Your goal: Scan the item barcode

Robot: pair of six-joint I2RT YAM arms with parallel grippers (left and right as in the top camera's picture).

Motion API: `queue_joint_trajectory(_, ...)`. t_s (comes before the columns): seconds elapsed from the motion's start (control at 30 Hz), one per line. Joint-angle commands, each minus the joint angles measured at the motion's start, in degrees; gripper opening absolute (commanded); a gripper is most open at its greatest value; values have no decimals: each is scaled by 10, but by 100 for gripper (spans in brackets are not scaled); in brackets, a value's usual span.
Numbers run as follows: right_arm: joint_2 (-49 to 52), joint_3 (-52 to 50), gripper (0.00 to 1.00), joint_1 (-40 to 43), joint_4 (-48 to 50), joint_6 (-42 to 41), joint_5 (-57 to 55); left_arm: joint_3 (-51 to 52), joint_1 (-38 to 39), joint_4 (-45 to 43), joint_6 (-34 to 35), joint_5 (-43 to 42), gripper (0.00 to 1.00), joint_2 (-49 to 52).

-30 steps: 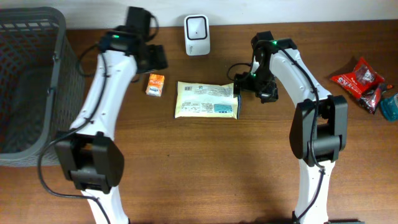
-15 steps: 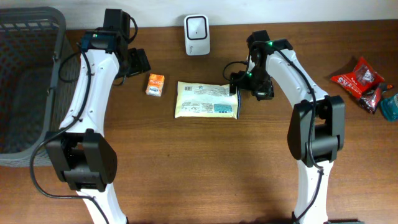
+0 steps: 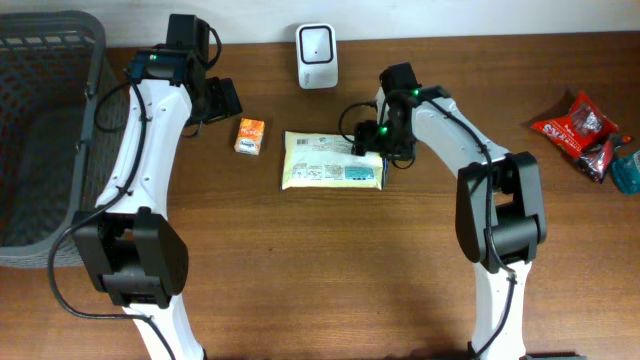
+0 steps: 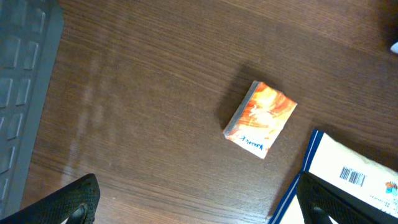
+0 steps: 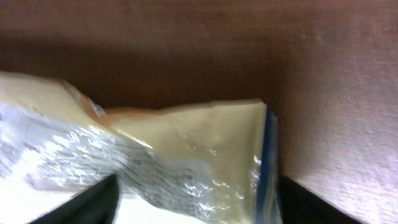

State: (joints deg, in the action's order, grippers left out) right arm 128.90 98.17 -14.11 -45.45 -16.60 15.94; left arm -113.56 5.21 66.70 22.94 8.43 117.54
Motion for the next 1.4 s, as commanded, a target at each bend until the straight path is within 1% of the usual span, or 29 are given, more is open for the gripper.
queue_joint_trajectory(0.0, -1, -43, 39, -5, 27, -38, -1, 2, 0, 1, -3, 4, 99, -1)
queue_joint_trajectory(0.03, -2, -43, 12, -4, 28, -38, -1, 2, 0, 1, -3, 4, 99, -1)
queue_joint_trajectory(0.07, -4, -42, 4, -3, 27, -38, -1, 2, 0, 0, -3, 4, 99, -1)
queue_joint_trajectory(0.1, -8, -35, 4, 1, 20, -38, -3, 2, 0, 1, -3, 4, 99, -1)
queue_joint_trajectory(0.17, -31, 12, 4, 17, -37, -38, -61, 2, 0, 0, -3, 4, 99, -1)
queue_joint_trajectory(0.33, -114, 190, 4, 27, -226, -31, -279, 2, 0, 0, -3, 4, 99, -1)
queue_joint_trajectory(0.4, -135, 245, 4, 15, -280, -4, -328, 2, 0, 0, -3, 4, 99, -1)
queue_joint_trajectory(0.5, -146, 278, 4, -16, -347, -4, -446, 2, 0, 0, -3, 4, 99, -1)
queue_joint_trajectory(0.53, -145, 278, 4, -28, -379, -25, -499, 2, 0, 0, -3, 4, 99, -1)
queue_joint_trajectory(0.63, -137, 277, 4, -47, -414, -34, -509, 2, 0, 1, -3, 4, 99, -1)
queue_joint_trajectory(0.67, -134, 276, 4, -47, -416, -34, -471, 2, 0, 0, -3, 4, 99, -1)
queue_joint_trajectory(0.7, -132, 269, 9, -42, -413, -34, -414, 2, 0, 1, -3, 4, 99, -1)
queue_joint_trajectory(0.73, -130, 258, 23, -37, -407, -34, -385, 2, 0, 1, -3, 4, 99, -1)
queue_joint_trajectory(0.77, -130, 240, 27, -30, -394, -32, -370, 2, 0, 0, -3, 4, 99, -1)
queue_joint_trajectory(0.8, -129, 211, 29, -22, -372, -15, -369, 2, 0, 0, -3, 4, 99, -1)
queue_joint_trajectory(0.83, -127, 177, 37, -15, -348, 23, -362, 2, 0, 0, -3, 4, 99, -1)
queue_joint_trajectory(0.87, -123, 134, 51, -11, -319, 101, -325, 2, 0, 0, -3, 4, 99, -1)
queue_joint_trajectory(0.9, -117, 98, 80, -12, -300, 151, -310, 2, 0, 0, -3, 4, 99, -1)
queue_joint_trajectory(0.93, -112, 68, 99, -14, -281, 172, -318, 2, 0, 0, -3, 4, 99, -1)
queue_joint_trajectory(1.0, -96, -3, 99, -18, -219, 177, -362, 2, 0, 0, -3, 4, 99, -1)
queue_joint_trajectory(1.07, -85, -62, 99, -12, -157, 198, -371, 2, 0, 0, -3, 4, 99, -1)
queue_joint_trajectory(1.13, -82, -101, 99, -1, -106, 197, -374, 2, 0, 0, -3, 4, 99, -1)
queue_joint_trajectory(1.2, -75, -135, 96, 15, -66, 191, -372, 2, 0, 0, -3, 4, 99, -1)
queue_joint_trajectory(1.23, -73, -150, 89, 22, -52, 184, -370, 2, 0, 0, -3, 4, 99, -1)
queue_joint_trajectory(1.27, -72, -160, 86, 26, -42, 175, -369, 2, 0, 0, -3, 4, 99, -1)
queue_joint_trajectory(1.3, -72, -168, 72, 29, -32, 167, -364, 2, 0, 0, -3, 4, 99, -1)
queue_joint_trajectory(1.33, -72, -171, 39, 30, -25, 141, -356, 2, 0, 0, -3, 4, 99, -1)
queue_joint_trajectory(1.37, -72, -169, 22, 29, -22, 114, -351, 2, 0, 0, -3, 4, 99, -1)
